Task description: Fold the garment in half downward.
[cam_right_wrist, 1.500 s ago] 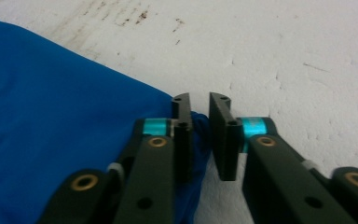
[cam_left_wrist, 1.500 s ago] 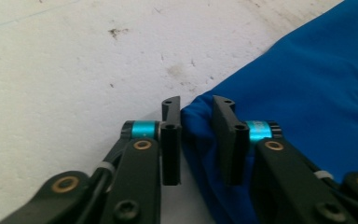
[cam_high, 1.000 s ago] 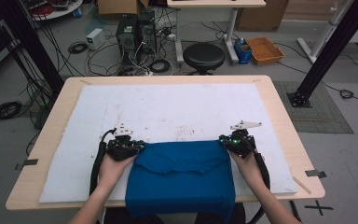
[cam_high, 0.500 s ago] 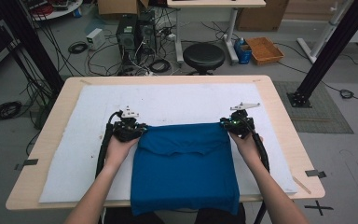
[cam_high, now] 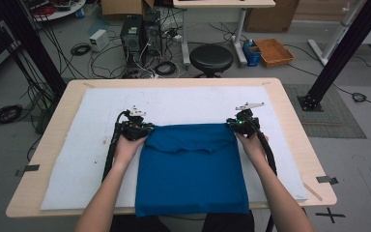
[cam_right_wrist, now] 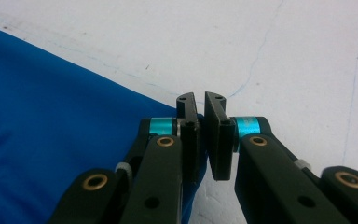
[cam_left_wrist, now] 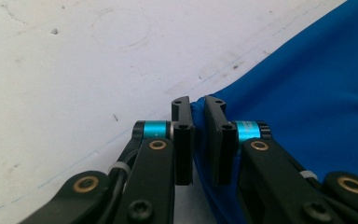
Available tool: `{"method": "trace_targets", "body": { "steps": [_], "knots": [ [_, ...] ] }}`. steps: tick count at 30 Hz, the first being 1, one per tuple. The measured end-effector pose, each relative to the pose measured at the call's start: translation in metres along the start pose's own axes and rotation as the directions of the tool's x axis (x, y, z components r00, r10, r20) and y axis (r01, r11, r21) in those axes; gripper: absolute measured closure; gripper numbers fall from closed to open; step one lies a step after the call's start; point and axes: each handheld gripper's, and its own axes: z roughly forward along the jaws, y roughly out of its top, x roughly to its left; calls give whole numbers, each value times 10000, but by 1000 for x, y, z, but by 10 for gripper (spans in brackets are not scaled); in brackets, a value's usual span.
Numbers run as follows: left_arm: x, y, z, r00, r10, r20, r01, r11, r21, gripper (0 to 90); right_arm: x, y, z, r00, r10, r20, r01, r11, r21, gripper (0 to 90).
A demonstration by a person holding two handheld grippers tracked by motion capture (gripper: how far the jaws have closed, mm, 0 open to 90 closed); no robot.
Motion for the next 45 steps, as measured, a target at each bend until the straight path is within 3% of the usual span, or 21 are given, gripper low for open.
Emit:
{"method": "trace_targets", "body": {
  "steps": [2,3,4,5,8,12,16,17,20,22,25,28,33,37,39,40,41,45],
  "knots": [
    [0,0,1,9999,-103,-18,103,9999,-58,815,0,0,1,10000,-1,24,1,10000,32,847],
    [-1,0,0,9999,-95,-134,94,9999,-51,733,0,0,1,9999,-5,112,5,10000,46,812],
    [-2,0,0,9993,5,-377,-6,10000,-6,733,0,0,1,9999,-5,112,5,10000,46,812],
    [-2,1,-5,9984,55,-560,-52,10000,57,586,0,0,-2,9996,-94,274,95,9999,-51,746],
    [-1,0,-12,9986,-286,-440,282,9996,-84,516,0,1,-7,9991,-13,420,20,9998,-178,708],
    [-7,-8,-35,9973,-727,-67,726,9971,-214,516,6,-3,-26,9985,-95,530,119,9990,-441,656],
    [-16,-16,-46,9937,-1104,206,1110,9935,-267,525,16,-14,-40,9969,-159,773,202,9982,-557,642],
    [-24,-20,-52,9939,-1081,215,1085,9939,-202,534,18,-16,-43,9968,-154,780,198,9983,-556,643],
    [-29,-23,-55,9950,-997,21,997,9950,-47,569,22,-22,-47,9973,21,738,27,9979,-650,641],
    [-32,-26,-52,9931,-1104,-404,1112,9936,194,608,26,-30,-49,9972,387,647,-351,9978,-559,642],
    [-32,-27,-48,9907,-1279,-462,1291,9913,240,619,28,-34,-49,9961,600,655,-566,9970,-533,643],
    [-35,-27,-42,9920,-1151,-510,1172,9923,396,661,29,-38,-50,9932,806,840,-754,9951,-639,665],
    [-41,-27,-34,9940,-980,-487,1006,9935,536,701,29,-42,-46,9938,865,700,-835,9955,-447,677],
    [-42,-27,-33,9950,-856,-514,885,9944,584,772,32,-42,-38,9956,618,704,-610,9980,-139,722],
    [-42,-27,-33,9949,-900,-451,924,9942,554,819,34,-42,-35,9968,542,592,-543,9985,4,811],
    [-42,-27,-33,9949,-900,-451,924,9942,554,838,34,-42,-35,9968,542,592,-543,9985,4,811],
    [-43,-27,-34,9953,-850,-461,874,9948,521,844,36,-41,-34,9977,388,557,-393,9992,89,880],
    [-43,-26,-37,9967,-727,-361,744,9960,498,858,39,-41,-39,9987,130,499,-128,9999,-51,894]
  ]
}}
